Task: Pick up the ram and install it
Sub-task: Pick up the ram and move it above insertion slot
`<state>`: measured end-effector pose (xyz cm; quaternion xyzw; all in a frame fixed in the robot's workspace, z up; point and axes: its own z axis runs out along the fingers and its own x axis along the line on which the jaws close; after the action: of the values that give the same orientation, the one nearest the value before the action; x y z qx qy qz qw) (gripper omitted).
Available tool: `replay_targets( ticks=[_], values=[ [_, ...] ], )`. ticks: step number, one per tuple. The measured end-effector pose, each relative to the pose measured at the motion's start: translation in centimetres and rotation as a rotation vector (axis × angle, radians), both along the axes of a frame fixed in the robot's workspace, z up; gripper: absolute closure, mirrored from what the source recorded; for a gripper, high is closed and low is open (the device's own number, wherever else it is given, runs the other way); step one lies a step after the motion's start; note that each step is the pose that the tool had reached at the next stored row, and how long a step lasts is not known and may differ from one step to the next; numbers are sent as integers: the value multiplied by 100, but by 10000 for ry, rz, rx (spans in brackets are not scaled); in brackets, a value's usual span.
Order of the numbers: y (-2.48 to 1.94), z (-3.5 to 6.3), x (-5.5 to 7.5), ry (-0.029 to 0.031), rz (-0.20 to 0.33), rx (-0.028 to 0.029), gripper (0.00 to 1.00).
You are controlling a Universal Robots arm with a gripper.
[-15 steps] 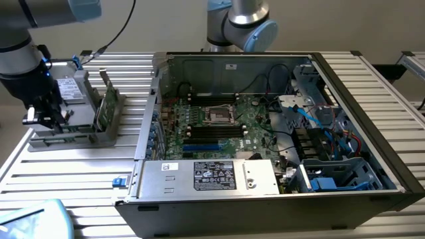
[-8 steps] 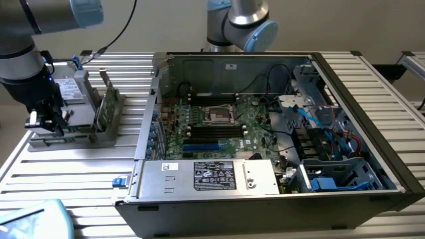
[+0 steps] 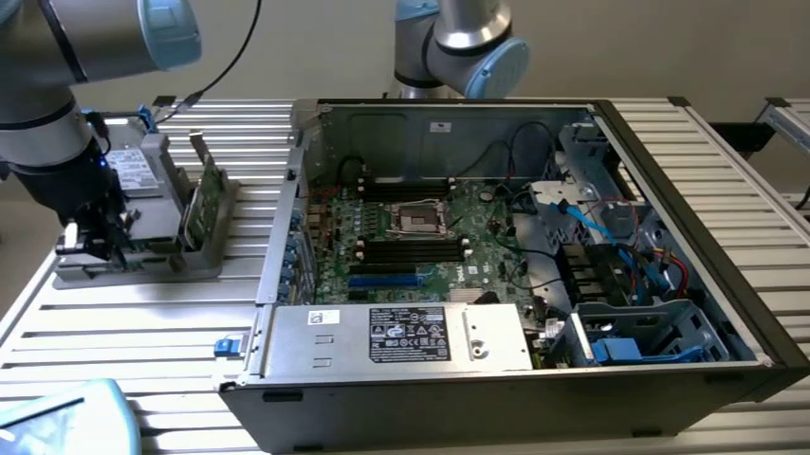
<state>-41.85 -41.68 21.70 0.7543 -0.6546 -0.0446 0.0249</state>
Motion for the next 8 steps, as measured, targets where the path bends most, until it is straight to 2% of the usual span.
replay_targets(
  ticks=[4, 8],
  values=[
    [0, -73, -6, 8, -1, 12, 63],
    [1, -164, -13, 11, -2, 49, 63]
  ],
)
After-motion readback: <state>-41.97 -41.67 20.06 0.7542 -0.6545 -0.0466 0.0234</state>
